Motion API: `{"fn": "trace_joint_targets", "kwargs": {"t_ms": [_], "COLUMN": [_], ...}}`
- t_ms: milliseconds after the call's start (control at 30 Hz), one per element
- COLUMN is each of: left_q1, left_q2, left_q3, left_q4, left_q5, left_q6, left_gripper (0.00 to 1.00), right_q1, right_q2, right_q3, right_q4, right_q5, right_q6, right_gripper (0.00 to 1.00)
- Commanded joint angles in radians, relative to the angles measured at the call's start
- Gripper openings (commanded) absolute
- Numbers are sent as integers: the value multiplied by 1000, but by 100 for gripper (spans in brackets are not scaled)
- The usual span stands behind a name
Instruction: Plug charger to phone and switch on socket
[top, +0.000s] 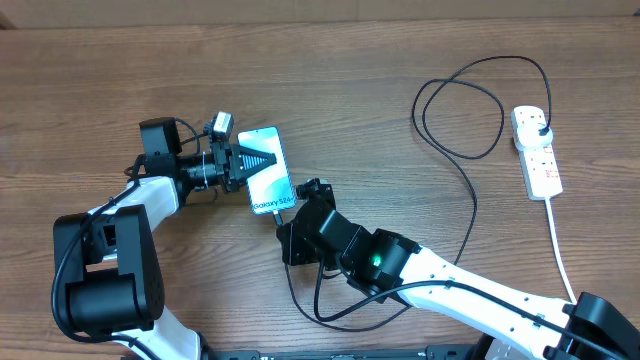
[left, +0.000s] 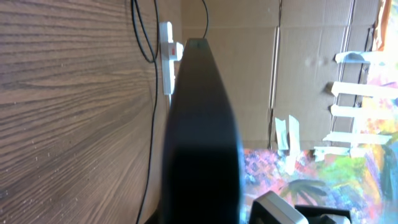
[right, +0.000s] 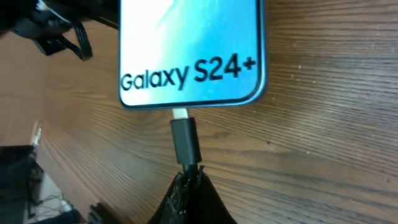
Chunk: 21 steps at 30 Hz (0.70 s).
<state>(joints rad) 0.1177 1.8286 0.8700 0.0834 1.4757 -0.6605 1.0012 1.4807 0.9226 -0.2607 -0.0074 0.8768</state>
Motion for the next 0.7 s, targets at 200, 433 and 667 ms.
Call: {"fn": "trace_joint_targets", "kwargs": {"t_ms": [200,433,667], "left_q1": [-7,-7,-7], "left_q2": [-32,-32,-32], "left_q3": [2,2,2], "left_q4": [1,1,2], "left_q5": [63,63,39], "left_q6": [-18,-21,-66], "left_gripper": [4,4,4], "right_q1": [-22,-22,-22], "right_q2": [3,3,3], "right_q3": [0,0,-1], "right_q4": [71,71,52], "right_q5": [74,78,86], "right_q6": [44,43,35], "right_gripper": [4,4,4]}}
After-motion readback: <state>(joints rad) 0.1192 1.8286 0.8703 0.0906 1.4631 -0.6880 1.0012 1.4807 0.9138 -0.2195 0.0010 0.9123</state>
